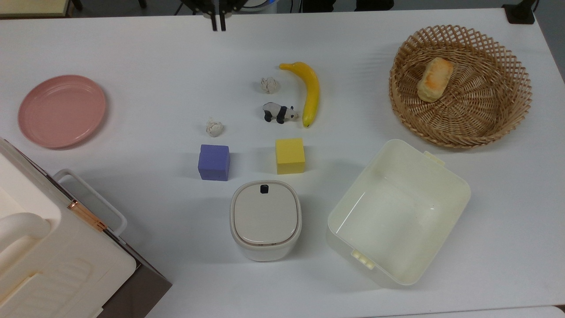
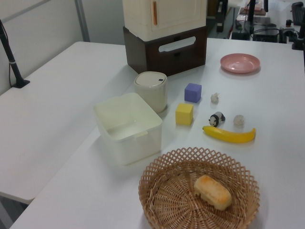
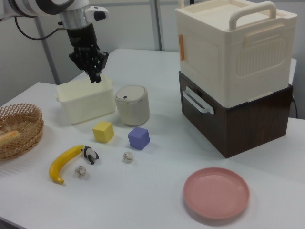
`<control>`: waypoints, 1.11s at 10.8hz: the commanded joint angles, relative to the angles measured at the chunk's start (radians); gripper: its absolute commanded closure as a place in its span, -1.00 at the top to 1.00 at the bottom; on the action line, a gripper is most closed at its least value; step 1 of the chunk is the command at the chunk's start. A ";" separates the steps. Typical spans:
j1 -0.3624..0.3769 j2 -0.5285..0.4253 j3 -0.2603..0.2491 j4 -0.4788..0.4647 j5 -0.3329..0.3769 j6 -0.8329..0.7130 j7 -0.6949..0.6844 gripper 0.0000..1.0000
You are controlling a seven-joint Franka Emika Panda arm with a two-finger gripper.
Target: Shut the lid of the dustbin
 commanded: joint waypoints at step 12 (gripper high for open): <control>-0.005 -0.020 -0.002 -0.043 -0.024 -0.025 0.020 1.00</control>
